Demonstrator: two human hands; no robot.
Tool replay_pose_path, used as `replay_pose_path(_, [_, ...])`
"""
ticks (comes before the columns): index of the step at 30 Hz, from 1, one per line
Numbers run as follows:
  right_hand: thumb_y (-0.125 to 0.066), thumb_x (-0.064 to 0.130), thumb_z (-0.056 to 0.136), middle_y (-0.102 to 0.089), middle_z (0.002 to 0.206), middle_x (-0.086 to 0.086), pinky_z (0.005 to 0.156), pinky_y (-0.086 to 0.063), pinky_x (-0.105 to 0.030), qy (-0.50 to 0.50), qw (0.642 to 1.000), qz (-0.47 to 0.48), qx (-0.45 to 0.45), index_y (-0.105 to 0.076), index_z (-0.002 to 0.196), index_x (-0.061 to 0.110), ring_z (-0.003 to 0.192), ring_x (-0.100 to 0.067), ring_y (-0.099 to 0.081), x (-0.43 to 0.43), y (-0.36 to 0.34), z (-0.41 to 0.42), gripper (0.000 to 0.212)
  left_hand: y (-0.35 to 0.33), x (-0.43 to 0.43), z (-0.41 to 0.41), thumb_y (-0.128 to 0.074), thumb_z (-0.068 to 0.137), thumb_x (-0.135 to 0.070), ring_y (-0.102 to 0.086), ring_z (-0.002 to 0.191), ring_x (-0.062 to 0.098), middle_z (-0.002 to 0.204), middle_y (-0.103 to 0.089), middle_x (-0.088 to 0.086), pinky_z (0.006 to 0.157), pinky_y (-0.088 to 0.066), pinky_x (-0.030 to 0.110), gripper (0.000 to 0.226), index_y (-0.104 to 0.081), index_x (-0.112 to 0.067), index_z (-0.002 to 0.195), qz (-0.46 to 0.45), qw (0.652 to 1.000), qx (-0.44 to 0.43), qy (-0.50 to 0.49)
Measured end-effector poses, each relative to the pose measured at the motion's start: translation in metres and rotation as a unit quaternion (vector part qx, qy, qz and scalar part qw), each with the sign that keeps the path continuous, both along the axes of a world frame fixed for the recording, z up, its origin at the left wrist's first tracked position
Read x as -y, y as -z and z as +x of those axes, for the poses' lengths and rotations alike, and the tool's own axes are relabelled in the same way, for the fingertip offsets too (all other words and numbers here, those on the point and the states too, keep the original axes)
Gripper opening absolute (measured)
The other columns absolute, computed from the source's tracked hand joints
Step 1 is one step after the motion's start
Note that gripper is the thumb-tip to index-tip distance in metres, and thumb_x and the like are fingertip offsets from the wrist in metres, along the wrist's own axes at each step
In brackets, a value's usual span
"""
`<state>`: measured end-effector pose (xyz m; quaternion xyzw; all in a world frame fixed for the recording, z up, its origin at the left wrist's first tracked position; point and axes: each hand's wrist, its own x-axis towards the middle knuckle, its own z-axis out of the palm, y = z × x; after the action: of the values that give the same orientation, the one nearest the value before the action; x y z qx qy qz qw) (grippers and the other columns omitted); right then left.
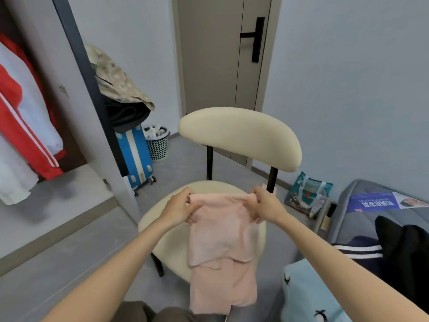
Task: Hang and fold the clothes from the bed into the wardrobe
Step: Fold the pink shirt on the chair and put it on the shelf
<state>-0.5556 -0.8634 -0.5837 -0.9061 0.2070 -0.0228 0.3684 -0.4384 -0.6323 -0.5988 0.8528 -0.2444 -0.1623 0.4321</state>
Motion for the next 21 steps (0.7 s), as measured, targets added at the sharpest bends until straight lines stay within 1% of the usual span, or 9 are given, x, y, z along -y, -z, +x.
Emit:
replay_pose_path(2, [-0.056,0.024,0.093,-0.070,0.070,-0.007,0.068,-0.059,-0.040,0.030,0.999,0.040,0.013,-0.041,0.084,0.019,0.062,-0.026,-0.071,0.005,0.007,0.018,0.019,0.007,0.015,0.018,-0.063,0.092,-0.027,-0.072,0.066,0.028,0.085,-0.068,0.012,0.070,-0.058,0.050,0.023,-0.046,-0.011,0.095,-0.010,1.000,-0.003,-0.021])
replay_pose_path(6, [-0.050,0.014,0.093,-0.065,0.072,-0.002,0.071,-0.058,-0.043,0.058,0.996,0.043,0.053,-0.041,0.084,0.015,0.074,-0.026,-0.069,0.018,0.015,0.049,0.013,0.016,0.041,0.047,-0.058,0.094,-0.017,-0.068,0.084,0.029,0.089,-0.061,0.008,0.084,-0.053,0.046,0.015,-0.044,-0.012,0.096,-0.026,0.999,0.011,-0.036])
replay_pose_path(8, [-0.051,0.012,0.091,-0.063,0.074,0.004,0.065,-0.052,-0.033,0.063,0.995,0.048,0.057,-0.042,0.084,0.017,0.075,-0.020,-0.064,0.023,0.021,0.057,0.012,0.024,0.047,0.053,-0.059,0.092,-0.010,-0.058,0.088,0.026,0.091,-0.054,0.004,0.084,-0.049,0.038,0.015,-0.045,-0.011,0.097,-0.038,0.998,0.019,-0.052])
replay_pose_path(10, [-0.055,0.009,0.088,-0.057,0.079,0.008,0.058,-0.040,-0.022,0.061,0.996,0.049,0.048,-0.043,0.083,0.021,0.073,-0.011,-0.054,0.025,0.029,0.056,0.017,0.034,0.047,0.051,-0.061,0.089,-0.004,-0.053,0.083,0.017,0.089,-0.054,-0.001,0.073,-0.043,0.022,0.017,-0.046,-0.012,0.092,-0.062,0.996,0.002,-0.062])
replay_pose_path(11, [-0.055,0.006,0.086,-0.055,0.081,0.009,0.057,-0.038,-0.017,0.055,0.996,0.053,0.041,-0.045,0.083,0.021,0.072,-0.009,-0.051,0.025,0.035,0.052,0.019,0.040,0.044,0.047,-0.062,0.087,0.000,-0.053,0.082,0.013,0.091,-0.057,-0.001,0.071,-0.043,0.019,0.020,-0.047,-0.013,0.088,-0.078,0.995,-0.015,-0.058])
replay_pose_path(13, [-0.057,0.001,0.081,-0.055,0.084,0.010,0.057,-0.038,-0.011,0.030,0.997,0.062,0.021,-0.050,0.085,0.018,0.075,-0.009,-0.051,0.025,0.050,0.040,0.019,0.055,0.035,0.037,-0.064,0.082,0.007,-0.058,0.087,0.014,0.098,-0.063,0.005,0.076,-0.046,0.024,0.028,-0.047,-0.015,0.082,-0.095,0.993,-0.052,-0.046])
replay_pose_path(16, [-0.060,-0.003,0.076,-0.057,0.095,0.003,0.061,-0.037,-0.009,-0.026,0.998,0.043,-0.046,-0.058,0.098,0.010,0.085,-0.013,-0.051,0.023,0.074,0.018,0.025,0.079,0.018,0.023,-0.066,0.075,0.012,-0.057,0.088,0.021,0.100,-0.060,0.004,0.074,-0.044,0.026,0.034,-0.051,-0.017,0.083,-0.033,0.996,-0.087,-0.002])
replay_pose_path(19, [-0.063,0.003,0.079,-0.057,0.108,-0.005,0.070,-0.035,-0.015,-0.081,0.988,0.000,-0.131,-0.061,0.109,0.003,0.093,-0.014,-0.049,0.019,0.098,-0.001,0.030,0.100,0.004,0.007,-0.076,0.065,0.008,-0.047,0.083,0.014,0.103,-0.052,0.001,0.071,-0.041,0.022,0.047,-0.055,-0.017,0.098,0.067,0.984,-0.134,0.095])
replay_pose_path(21, [-0.062,0.003,0.081,-0.059,0.109,-0.008,0.073,-0.037,-0.018,-0.097,0.978,-0.005,-0.184,-0.063,0.109,0.002,0.092,-0.017,-0.052,0.015,0.110,-0.009,0.028,0.109,0.001,0.001,-0.083,0.064,-0.004,-0.047,0.081,0.008,0.102,-0.052,-0.003,0.071,-0.041,0.016,0.053,-0.057,-0.019,0.106,0.095,0.978,-0.150,0.108])
